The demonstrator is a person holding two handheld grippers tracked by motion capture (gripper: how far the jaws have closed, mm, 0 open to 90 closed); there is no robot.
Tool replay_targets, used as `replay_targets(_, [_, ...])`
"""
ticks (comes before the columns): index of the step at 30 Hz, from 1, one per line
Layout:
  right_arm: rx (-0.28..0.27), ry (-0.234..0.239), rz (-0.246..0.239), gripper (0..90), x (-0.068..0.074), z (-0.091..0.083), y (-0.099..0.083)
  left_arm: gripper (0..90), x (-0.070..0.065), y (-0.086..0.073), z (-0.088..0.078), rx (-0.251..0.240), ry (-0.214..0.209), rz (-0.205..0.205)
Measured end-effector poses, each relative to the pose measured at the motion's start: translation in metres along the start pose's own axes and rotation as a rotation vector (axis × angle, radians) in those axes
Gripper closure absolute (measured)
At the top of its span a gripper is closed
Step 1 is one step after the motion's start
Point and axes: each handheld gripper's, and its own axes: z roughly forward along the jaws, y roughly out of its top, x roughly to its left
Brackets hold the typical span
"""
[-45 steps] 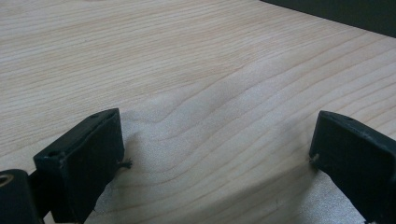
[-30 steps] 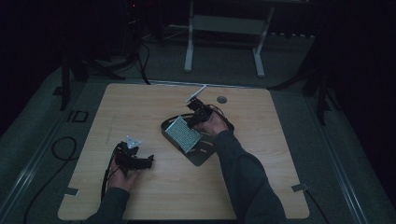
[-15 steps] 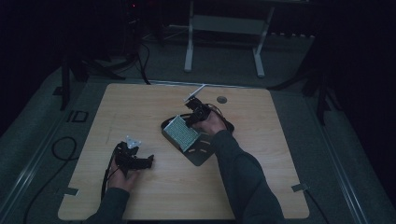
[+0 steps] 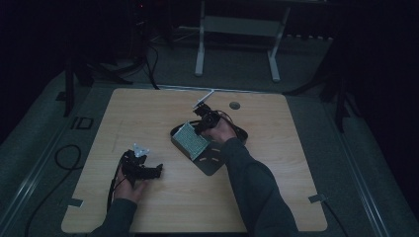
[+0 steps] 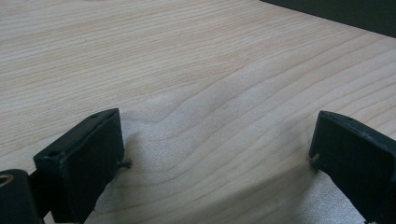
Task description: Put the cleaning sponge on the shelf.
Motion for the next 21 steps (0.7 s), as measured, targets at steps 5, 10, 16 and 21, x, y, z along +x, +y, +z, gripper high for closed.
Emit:
replay_targets(5, [0.001, -0.006, 0.002, 89.0, 0.000, 0.002, 0.000, 3.2, 0.000, 0.000, 0.000, 0.000, 0.000, 0.000])
replay_targets(10, [0.005, -0.011, 0.006, 88.8, 0.000, 0.005, 0.001, 3.2, 0.000, 0.000, 0.000, 0.000, 0.000, 0.000])
replay_targets(16, [0.011, -0.018, 0.013, 88.7, -0.001, 0.008, 0.001, 3.2, 0.000, 0.000, 0.000, 0.000, -0.001, 0.000])
replay_targets(21, [0.016, -0.023, 0.016, 88.5, -0.002, 0.011, 0.000, 3.2, 0.000, 0.000, 0.000, 0.000, -0.001, 0.000])
